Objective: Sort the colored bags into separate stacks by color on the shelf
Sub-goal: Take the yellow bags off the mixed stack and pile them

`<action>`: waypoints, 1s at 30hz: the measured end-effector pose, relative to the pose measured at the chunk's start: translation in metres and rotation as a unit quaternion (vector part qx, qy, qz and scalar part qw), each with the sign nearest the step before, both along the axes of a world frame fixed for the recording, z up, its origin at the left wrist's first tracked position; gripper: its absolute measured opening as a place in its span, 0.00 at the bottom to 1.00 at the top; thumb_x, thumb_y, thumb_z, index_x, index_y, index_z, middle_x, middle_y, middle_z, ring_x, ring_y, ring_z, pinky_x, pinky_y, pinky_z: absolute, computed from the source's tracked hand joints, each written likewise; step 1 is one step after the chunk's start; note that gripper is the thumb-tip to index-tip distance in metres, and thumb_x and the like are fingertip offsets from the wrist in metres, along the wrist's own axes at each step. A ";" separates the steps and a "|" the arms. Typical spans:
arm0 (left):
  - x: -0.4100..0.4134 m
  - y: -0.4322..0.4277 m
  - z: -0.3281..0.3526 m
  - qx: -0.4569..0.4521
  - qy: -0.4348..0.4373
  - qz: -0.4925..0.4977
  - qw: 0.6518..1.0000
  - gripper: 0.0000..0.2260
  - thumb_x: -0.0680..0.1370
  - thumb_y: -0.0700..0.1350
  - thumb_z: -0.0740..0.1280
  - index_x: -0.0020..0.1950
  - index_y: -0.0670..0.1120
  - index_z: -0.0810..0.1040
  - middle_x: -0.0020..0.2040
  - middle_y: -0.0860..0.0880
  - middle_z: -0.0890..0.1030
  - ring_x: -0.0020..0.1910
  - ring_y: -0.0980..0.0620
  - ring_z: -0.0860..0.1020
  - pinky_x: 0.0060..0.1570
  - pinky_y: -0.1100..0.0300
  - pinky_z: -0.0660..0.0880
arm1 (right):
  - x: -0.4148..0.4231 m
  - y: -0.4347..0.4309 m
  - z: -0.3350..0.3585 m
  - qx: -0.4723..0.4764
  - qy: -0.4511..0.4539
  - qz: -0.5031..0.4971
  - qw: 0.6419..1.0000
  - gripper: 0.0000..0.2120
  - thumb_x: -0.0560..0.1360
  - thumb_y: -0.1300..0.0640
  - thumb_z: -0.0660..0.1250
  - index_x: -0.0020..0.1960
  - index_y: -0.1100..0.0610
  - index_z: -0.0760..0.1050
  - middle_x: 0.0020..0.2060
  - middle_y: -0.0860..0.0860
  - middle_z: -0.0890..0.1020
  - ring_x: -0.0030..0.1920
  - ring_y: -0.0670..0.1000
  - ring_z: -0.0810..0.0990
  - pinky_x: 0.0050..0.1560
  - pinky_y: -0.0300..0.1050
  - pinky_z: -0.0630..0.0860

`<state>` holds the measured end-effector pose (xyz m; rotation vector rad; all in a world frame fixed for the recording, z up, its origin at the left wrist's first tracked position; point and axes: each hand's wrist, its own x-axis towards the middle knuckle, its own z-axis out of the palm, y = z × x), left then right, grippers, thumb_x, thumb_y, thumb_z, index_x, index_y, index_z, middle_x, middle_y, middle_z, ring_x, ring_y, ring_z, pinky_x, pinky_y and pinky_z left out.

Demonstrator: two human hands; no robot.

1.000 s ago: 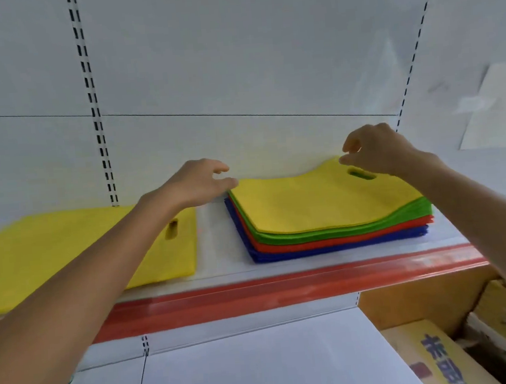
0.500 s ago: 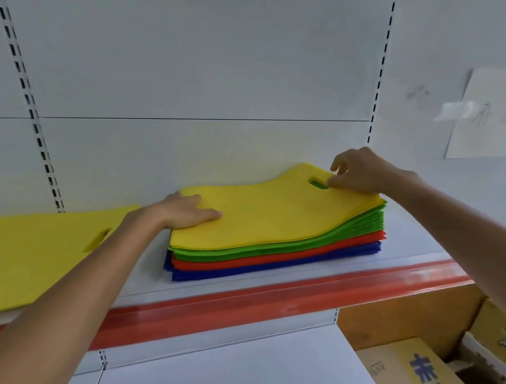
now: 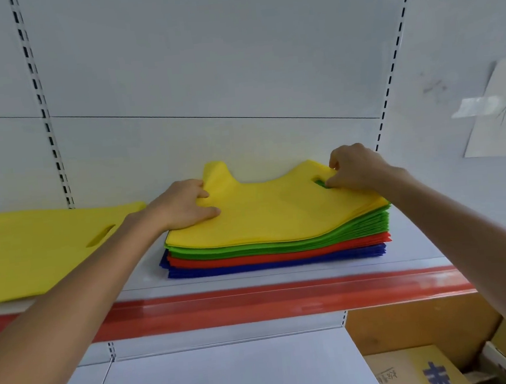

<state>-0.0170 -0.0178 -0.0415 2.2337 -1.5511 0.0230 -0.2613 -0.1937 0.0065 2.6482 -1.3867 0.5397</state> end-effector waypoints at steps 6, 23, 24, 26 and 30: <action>-0.003 0.001 0.006 -0.093 0.070 0.017 0.993 0.23 0.71 0.44 0.73 0.65 0.48 0.74 0.66 0.46 0.71 0.64 0.47 0.71 0.54 0.61 0.67 | 0.004 0.004 0.002 0.014 -0.026 0.009 1.000 0.21 0.68 0.55 0.74 0.58 0.59 0.73 0.54 0.56 0.77 0.52 0.57 0.76 0.43 0.45 0.72; 0.013 0.018 0.019 -0.153 0.073 0.029 0.985 0.23 0.77 0.46 0.66 0.71 0.46 0.68 0.71 0.44 0.67 0.69 0.46 0.66 0.61 0.59 0.65 | 0.008 0.022 0.020 -0.035 -0.065 -0.034 0.997 0.23 0.72 0.54 0.69 0.65 0.56 0.71 0.58 0.56 0.77 0.56 0.60 0.76 0.46 0.46 0.69; 0.019 0.022 0.020 -0.155 0.069 0.033 0.985 0.24 0.77 0.46 0.66 0.71 0.46 0.67 0.72 0.45 0.67 0.69 0.46 0.66 0.62 0.58 0.64 | 0.011 0.026 0.021 -0.035 -0.064 -0.030 0.997 0.23 0.72 0.54 0.69 0.66 0.55 0.71 0.59 0.56 0.77 0.57 0.60 0.76 0.46 0.46 0.68; 0.032 0.031 0.023 -0.154 0.064 0.040 0.985 0.24 0.77 0.47 0.66 0.72 0.46 0.66 0.72 0.45 0.66 0.69 0.46 0.66 0.63 0.57 0.64 | 0.019 0.036 0.026 -0.043 -0.067 -0.025 0.997 0.23 0.72 0.52 0.68 0.66 0.55 0.72 0.59 0.56 0.77 0.57 0.59 0.76 0.46 0.45 0.68; 0.062 0.055 0.028 -0.141 0.066 0.044 0.987 0.25 0.78 0.45 0.64 0.73 0.47 0.63 0.73 0.45 0.65 0.69 0.44 0.66 0.60 0.57 0.66 | 0.045 0.061 0.031 -0.064 -0.078 -0.020 0.995 0.19 0.73 0.51 0.67 0.61 0.58 0.75 0.56 0.57 0.77 0.54 0.60 0.76 0.44 0.45 0.67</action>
